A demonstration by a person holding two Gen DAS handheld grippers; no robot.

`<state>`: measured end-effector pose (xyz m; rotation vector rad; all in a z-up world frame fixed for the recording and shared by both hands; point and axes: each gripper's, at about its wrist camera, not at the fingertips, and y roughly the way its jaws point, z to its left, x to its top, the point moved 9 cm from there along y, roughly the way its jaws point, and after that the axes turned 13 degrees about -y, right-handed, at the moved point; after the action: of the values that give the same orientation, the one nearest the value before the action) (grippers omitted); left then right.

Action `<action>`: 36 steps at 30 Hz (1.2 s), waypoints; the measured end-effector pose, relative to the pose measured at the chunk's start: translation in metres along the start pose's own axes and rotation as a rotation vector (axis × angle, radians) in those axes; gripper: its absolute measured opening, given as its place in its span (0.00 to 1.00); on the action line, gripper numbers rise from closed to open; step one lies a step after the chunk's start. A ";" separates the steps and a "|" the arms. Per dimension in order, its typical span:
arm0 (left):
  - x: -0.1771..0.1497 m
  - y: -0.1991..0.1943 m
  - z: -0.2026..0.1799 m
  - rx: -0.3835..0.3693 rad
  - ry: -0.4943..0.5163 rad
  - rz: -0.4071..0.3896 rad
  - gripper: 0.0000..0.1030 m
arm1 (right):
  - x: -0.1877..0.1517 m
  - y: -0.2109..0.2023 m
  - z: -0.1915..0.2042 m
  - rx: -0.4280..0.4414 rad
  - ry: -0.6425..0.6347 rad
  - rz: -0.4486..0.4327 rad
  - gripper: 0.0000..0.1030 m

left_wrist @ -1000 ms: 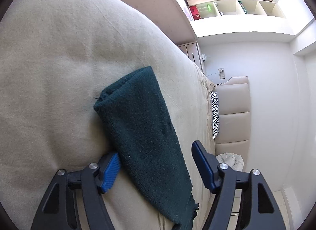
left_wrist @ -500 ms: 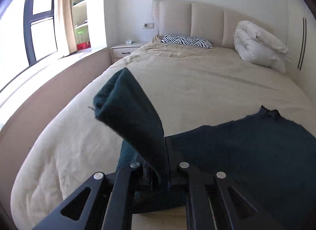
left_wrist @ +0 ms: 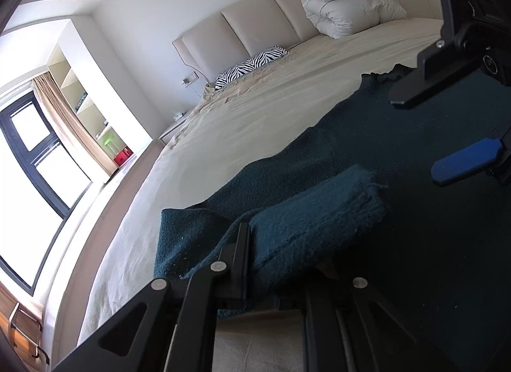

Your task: Fold small clothes

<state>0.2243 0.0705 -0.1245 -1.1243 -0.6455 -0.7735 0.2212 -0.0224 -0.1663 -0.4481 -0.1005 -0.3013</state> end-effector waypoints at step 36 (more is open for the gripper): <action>0.048 0.039 0.042 -0.638 -0.806 0.297 0.22 | 0.150 -0.198 -0.143 -0.653 -0.166 -0.229 0.07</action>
<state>0.2805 0.1090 -0.0949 -2.1078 -0.8889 -0.2322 0.3067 -0.2950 -0.1892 -1.1145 -0.2175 -0.5245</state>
